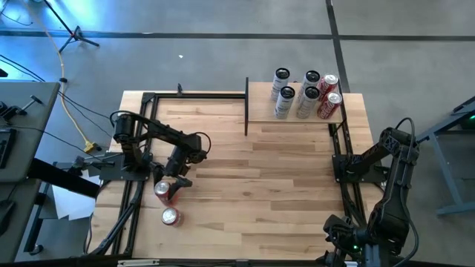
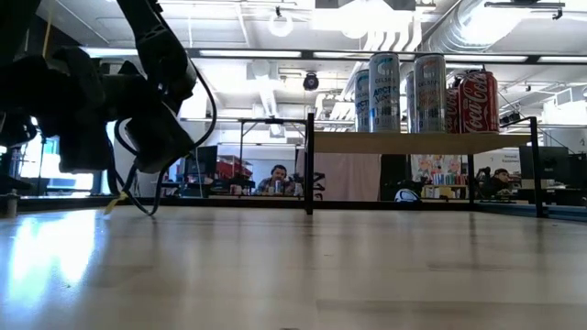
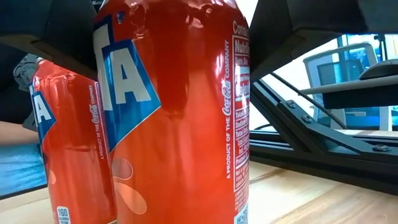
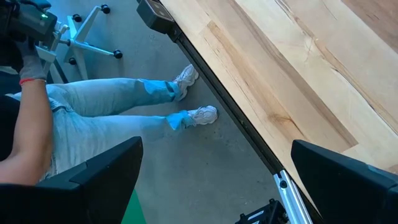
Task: Place canned beverage on shelf
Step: Put the orange soda can on the shelf
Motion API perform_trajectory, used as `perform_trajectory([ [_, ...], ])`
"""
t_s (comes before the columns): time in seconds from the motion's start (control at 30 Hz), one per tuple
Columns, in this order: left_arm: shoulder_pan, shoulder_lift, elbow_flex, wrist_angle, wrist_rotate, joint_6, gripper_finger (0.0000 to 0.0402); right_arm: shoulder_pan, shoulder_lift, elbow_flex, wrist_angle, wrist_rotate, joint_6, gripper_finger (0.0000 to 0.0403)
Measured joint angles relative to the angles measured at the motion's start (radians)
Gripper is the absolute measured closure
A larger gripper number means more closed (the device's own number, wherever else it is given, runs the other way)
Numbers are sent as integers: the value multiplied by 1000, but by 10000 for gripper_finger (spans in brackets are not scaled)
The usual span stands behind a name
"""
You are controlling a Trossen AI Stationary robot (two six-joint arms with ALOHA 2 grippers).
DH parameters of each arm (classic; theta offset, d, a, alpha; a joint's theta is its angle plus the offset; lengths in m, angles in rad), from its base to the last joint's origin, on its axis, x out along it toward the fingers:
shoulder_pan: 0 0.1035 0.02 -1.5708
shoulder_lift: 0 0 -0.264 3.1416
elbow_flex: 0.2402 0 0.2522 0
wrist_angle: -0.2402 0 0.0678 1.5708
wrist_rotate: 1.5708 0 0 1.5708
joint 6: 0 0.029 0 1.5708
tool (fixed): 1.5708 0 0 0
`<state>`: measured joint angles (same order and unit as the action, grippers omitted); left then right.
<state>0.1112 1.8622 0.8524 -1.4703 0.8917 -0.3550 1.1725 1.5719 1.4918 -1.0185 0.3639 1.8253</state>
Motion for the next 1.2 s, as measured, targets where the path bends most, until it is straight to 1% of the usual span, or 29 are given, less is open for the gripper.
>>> perform_trajectory([
  [0.27, 0, 0, 0, 6, 7, 2, 90, 0, 0, 0, 0, 0, 0, 4],
  [0.4, -2, -10, 4, -3, -2, 56, 89, 0, 0, 0, 0, 0, 0, 4],
  [0.6, -12, -23, 39, 2, -54, 64, 68, 0, 0, 0, 0, 0, 0, 4],
  [0.77, -13, -23, 42, 19, -63, 48, 49, 0, 0, 0, 0, 0, 0, 4],
  [1.07, -14, -23, 48, 19, -61, 48, 45, 0, 0, 0, 0, 0, 0, 4],
  [1.2, -14, -30, 74, 9, -84, 48, 45, 0, 0, 0, 0, 0, 0, 4],
])
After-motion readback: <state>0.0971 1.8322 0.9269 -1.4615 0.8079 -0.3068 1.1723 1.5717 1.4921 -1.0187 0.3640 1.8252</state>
